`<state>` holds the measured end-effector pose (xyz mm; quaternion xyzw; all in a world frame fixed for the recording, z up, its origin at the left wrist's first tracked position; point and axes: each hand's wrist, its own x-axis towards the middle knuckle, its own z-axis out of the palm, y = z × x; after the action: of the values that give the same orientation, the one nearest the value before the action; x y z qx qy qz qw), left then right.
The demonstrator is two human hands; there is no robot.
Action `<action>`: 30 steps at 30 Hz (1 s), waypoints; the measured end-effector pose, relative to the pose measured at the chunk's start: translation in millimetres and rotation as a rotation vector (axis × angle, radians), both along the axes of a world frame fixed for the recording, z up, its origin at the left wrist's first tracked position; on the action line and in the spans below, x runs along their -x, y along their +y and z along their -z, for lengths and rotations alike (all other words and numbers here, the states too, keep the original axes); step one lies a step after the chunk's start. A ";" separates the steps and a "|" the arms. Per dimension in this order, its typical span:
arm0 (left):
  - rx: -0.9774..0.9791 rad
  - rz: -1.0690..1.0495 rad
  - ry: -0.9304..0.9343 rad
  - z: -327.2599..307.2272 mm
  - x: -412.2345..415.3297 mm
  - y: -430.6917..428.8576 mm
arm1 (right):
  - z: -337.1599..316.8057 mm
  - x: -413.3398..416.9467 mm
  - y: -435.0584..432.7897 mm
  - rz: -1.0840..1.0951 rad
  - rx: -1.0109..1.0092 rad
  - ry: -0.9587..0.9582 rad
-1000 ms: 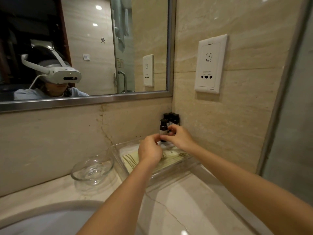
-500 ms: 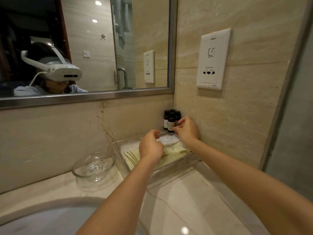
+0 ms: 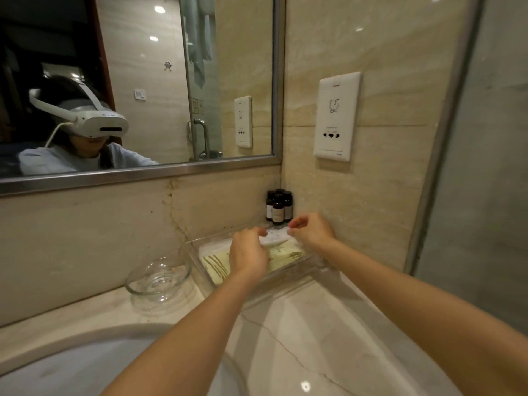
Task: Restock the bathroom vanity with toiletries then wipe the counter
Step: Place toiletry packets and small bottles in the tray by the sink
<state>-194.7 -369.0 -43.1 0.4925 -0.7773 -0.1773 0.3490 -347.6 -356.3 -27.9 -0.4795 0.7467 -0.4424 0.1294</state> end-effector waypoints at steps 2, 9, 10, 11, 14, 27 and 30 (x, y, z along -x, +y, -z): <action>0.041 -0.015 -0.086 -1.4 -5.4 25.6 | -6.6 3.9 38.8 -0.042 -0.092 0.061; 0.019 0.189 -0.076 -2.8 -28.8 161.5 | -19.1 -14.7 203.3 -0.063 -0.205 0.150; 0.006 0.238 -0.057 -2.4 -28.7 183.2 | -20.9 -18.7 228.4 -0.068 -0.208 0.167; -0.009 0.290 -0.044 -1.8 -27.4 204.4 | -22.2 -21.2 253.4 -0.065 -0.206 0.173; -0.049 0.439 -0.051 5.2 -16.4 267.3 | -22.4 -22.3 330.8 -0.003 -0.185 0.173; -0.149 0.950 -0.350 128.9 46.1 499.6 | 111.3 4.8 631.5 0.289 -0.387 -0.079; -0.311 0.997 -0.509 186.9 51.5 530.1 | 163.8 14.0 679.3 0.327 -0.479 -0.173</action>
<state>-246.2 161.0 -230.0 0.1396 -0.9396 -0.3082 -0.0508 -361.6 323.0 -191.7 -0.2693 0.8833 -0.3077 0.2292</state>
